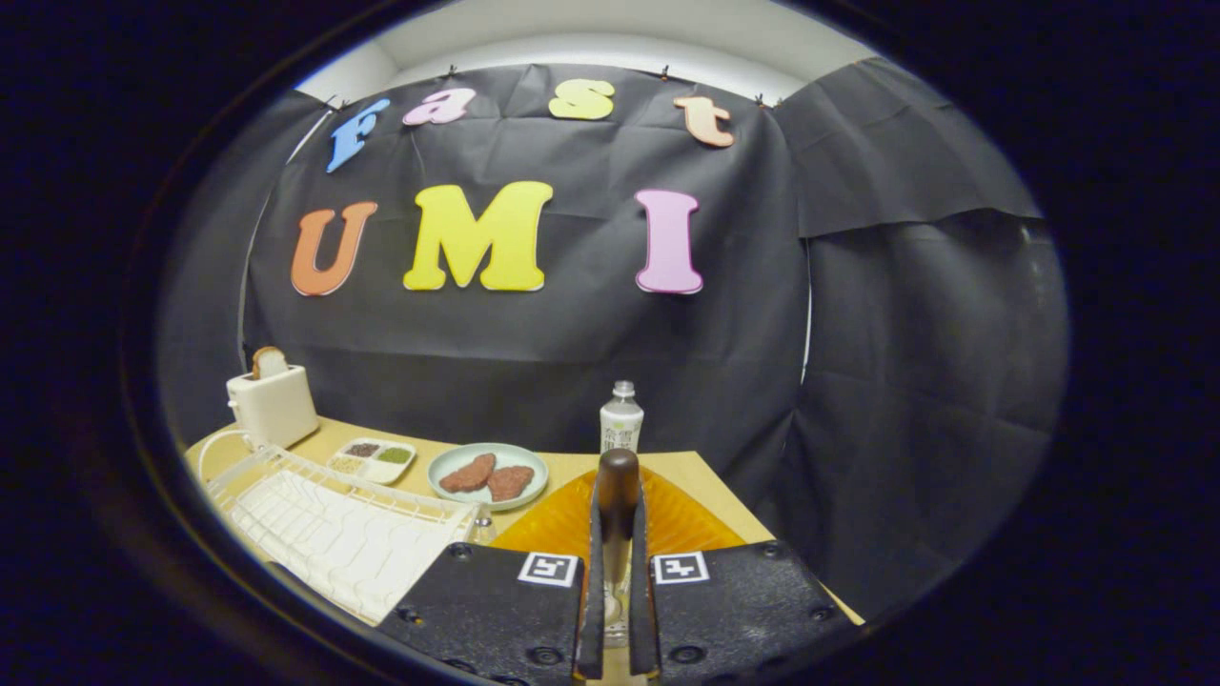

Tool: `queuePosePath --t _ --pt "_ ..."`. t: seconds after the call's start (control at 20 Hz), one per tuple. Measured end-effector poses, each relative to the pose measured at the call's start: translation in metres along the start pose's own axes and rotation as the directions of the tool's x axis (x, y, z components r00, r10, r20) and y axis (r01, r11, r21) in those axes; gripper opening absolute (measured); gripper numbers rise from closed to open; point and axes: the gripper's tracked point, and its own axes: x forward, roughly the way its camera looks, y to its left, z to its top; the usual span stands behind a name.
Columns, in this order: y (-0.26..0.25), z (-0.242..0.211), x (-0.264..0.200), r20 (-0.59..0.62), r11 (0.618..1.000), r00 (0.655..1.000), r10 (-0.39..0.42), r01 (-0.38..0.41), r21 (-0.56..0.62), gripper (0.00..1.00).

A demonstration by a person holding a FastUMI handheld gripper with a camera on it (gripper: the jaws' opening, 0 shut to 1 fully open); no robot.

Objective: Take the plate from the dish rack, then take the spoon from the basket and place it into the plate.

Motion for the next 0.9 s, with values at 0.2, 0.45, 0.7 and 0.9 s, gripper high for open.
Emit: queuePosePath --t 0.2,0.45,0.7,0.9 --pt "0.025 0.027 -0.050 0.075 0.999 0.996 0.042 -0.043 0.016 0.15" --pt "0.065 0.017 -0.108 0.068 0.990 0.989 0.128 -0.132 0.057 0.15" --pt "0.095 -0.010 -0.156 0.042 0.986 0.985 0.165 -0.165 0.014 0.15" --pt "0.118 -0.037 -0.182 0.040 0.982 0.981 0.191 -0.190 -0.020 0.16"
